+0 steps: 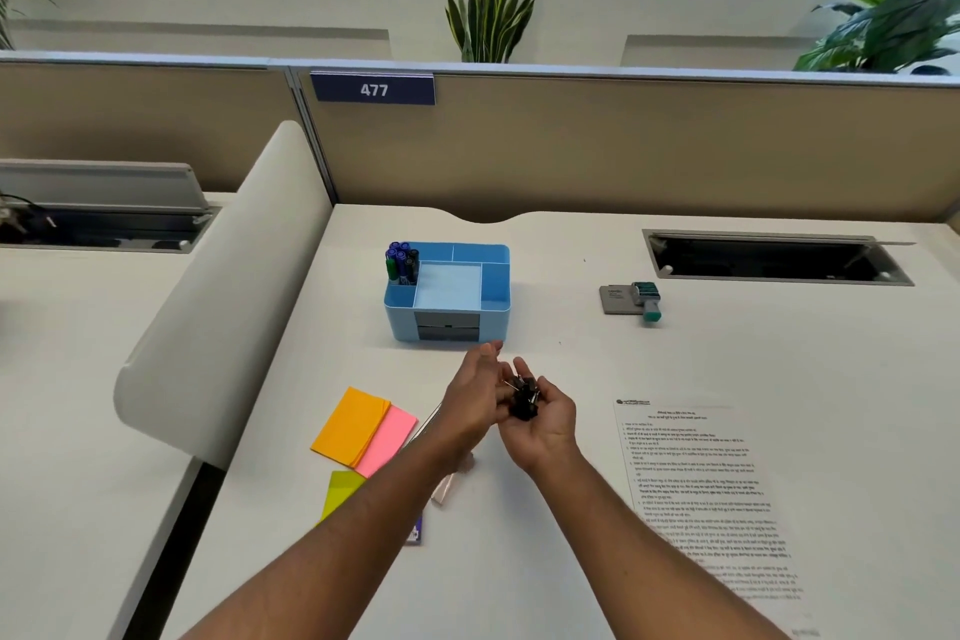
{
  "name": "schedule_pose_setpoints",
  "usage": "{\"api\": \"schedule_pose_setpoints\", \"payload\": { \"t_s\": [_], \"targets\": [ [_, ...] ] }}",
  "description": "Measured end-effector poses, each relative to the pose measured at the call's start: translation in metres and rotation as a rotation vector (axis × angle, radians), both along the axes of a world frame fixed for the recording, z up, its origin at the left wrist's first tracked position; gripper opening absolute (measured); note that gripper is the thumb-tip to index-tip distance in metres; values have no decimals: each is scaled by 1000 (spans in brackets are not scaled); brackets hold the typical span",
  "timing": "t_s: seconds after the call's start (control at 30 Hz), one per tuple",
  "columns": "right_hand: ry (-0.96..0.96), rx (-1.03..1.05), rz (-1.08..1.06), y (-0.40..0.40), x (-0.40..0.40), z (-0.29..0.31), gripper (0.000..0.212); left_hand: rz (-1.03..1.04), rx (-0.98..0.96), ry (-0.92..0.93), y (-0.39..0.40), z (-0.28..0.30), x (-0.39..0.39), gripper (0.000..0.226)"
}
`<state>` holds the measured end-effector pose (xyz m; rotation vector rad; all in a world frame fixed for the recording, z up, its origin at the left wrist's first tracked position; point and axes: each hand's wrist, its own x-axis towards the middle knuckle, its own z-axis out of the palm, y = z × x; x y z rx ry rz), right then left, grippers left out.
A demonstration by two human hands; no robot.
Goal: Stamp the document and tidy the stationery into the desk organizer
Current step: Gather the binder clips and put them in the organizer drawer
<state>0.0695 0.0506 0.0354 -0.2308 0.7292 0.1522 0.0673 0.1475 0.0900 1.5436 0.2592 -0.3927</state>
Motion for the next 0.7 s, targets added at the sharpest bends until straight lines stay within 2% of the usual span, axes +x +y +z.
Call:
{"api": "schedule_pose_setpoints", "payload": {
  "t_s": [0.2,0.33,0.43,0.53,0.7],
  "targets": [
    [22,56,-40,-8,2,-3,40,105,235,-45,18,-15,14,45],
    [7,47,-24,-11,4,-3,40,-69,712,-170,38,-43,28,31],
    [3,26,-1,-13,5,-5,39,-232,946,-195,50,-55,43,50],
    [14,2,14,-15,5,-5,39,-314,1070,-194,55,-59,61,64],
    [41,-36,36,-19,4,-11,39,-388,1168,-170,56,-64,73,70]
  ]
}}
